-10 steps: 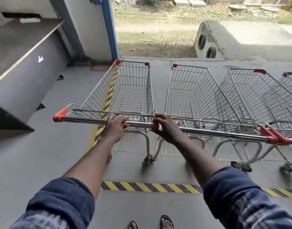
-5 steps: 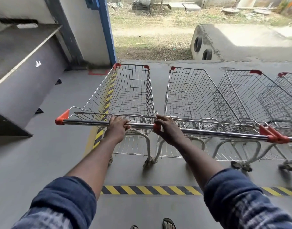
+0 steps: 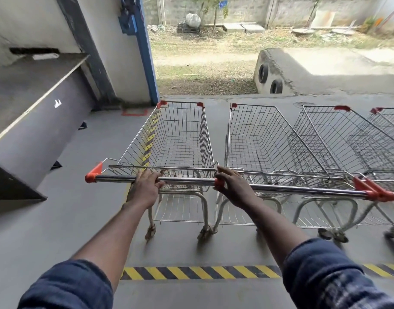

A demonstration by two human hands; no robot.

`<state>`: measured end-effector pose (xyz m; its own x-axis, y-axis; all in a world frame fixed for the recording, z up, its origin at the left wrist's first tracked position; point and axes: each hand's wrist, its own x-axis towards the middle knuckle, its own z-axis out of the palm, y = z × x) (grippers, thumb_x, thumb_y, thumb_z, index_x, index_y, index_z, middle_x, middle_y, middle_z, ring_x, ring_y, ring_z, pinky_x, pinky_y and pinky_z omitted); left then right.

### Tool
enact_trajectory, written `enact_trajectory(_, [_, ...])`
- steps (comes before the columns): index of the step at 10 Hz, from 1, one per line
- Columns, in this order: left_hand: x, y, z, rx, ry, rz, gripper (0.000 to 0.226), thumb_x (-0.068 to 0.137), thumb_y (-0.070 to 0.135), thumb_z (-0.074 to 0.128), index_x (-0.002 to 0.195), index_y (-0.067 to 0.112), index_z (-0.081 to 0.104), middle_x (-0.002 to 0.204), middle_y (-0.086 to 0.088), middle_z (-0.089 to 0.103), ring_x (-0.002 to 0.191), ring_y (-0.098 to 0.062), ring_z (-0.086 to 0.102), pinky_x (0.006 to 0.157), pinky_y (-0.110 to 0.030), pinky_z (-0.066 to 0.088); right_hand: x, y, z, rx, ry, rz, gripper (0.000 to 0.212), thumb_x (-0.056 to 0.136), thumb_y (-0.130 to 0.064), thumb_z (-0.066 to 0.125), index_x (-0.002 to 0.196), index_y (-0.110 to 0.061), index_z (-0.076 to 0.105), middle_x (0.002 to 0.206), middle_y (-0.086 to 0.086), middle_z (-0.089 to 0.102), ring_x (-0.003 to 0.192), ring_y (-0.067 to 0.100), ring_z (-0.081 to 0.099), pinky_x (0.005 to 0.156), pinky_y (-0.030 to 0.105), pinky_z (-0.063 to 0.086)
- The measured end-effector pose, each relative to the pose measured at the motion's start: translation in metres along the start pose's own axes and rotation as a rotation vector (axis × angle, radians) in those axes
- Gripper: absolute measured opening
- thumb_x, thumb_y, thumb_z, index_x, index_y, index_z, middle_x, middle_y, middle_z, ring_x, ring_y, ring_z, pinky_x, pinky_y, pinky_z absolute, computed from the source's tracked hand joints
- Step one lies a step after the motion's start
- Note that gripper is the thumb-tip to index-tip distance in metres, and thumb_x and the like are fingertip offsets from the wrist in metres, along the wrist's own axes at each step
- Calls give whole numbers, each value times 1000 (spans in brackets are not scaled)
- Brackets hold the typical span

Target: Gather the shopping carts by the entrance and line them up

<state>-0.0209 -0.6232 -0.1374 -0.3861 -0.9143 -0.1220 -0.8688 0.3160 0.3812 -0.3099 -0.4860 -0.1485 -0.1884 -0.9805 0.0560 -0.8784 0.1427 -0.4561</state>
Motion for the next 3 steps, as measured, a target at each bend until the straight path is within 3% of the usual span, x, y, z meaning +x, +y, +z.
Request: enact_trajectory(3, [-8, 40, -6, 80, -48, 33, 74, 98, 60, 34, 157, 16, 20, 166, -7, 14, 153, -25, 3, 123, -50, 9, 1, -3, -11, -86, -83, 4, 61, 91, -49, 64, 145, -28, 46, 159, -14, 33, 139, 18, 42, 107, 45, 43])
